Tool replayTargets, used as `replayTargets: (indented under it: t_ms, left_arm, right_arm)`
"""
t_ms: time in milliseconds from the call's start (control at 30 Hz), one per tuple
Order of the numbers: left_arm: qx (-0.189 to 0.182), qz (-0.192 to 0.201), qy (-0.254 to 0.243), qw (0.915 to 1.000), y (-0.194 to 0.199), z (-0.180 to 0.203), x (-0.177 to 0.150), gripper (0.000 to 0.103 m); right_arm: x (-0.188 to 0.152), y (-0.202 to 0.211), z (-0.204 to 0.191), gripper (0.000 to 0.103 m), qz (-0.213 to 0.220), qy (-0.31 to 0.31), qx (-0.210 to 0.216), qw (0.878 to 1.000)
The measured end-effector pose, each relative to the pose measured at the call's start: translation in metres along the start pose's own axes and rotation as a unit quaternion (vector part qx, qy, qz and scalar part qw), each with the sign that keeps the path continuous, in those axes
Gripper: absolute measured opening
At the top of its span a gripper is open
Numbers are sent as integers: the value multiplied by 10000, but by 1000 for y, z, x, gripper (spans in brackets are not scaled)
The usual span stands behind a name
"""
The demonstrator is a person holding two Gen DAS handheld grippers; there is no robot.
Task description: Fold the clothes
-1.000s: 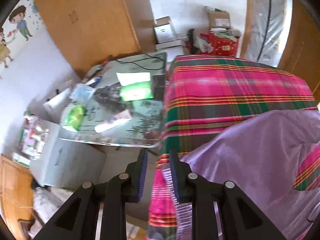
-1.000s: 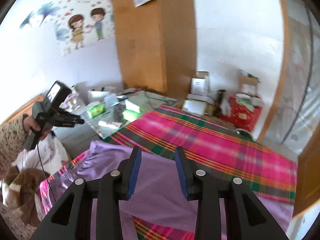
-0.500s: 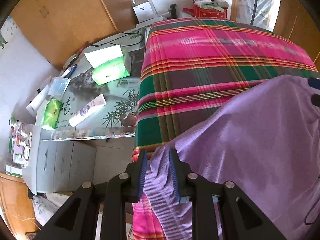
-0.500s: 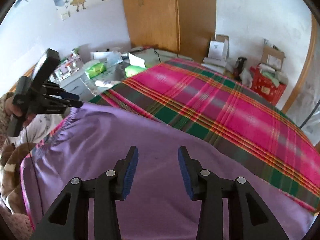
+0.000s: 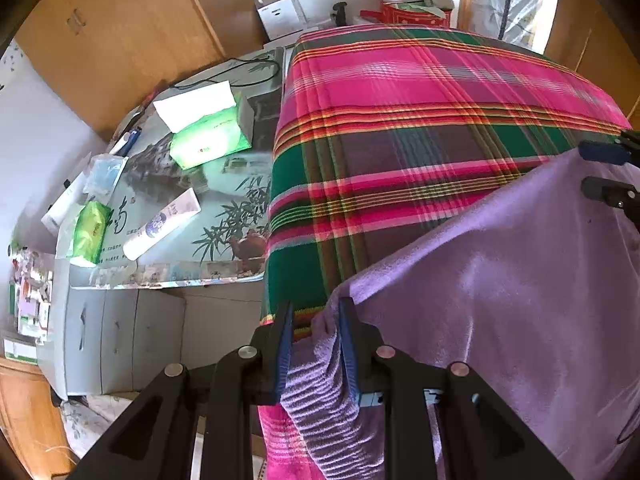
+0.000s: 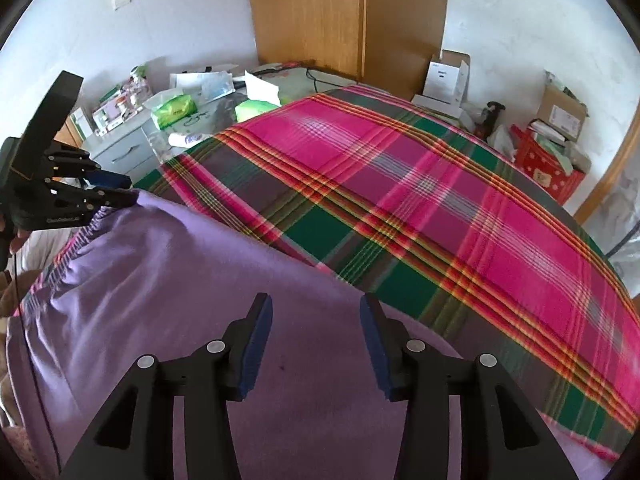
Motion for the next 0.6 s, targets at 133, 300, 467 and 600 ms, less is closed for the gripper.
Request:
replayTargets:
  t_ms: [133, 300, 467, 600]
  left_arm:
    - [-72, 47, -90, 9999, 0, 0, 3, 23]
    - [-160, 80, -233, 9996, 1, 2, 4, 23]
    - [-134, 98, -479, 9987, -2, 3, 5, 25]
    - [-167, 106, -574, 9982, -3, 4, 4, 25]
  right_arm:
    - [4, -5, -3, 50, -4, 118, 132, 9998]
    - [7, -14, -7, 61, -67, 176, 398, 9990]
    - [15, -19, -11, 61, -70, 457, 259, 9986]
    - [20, -28, -14, 61, -194, 637, 368, 9971]
Point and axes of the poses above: each gripper's, at about its wrist camera, not at the fingertips, and y roughly against the way its jaws point, z to its right, x to its top, the point moved 8 cm from there along -y, roughly the way its jaws point, and after that the axes turned 8 degrees about y, right-handed, at the moved point
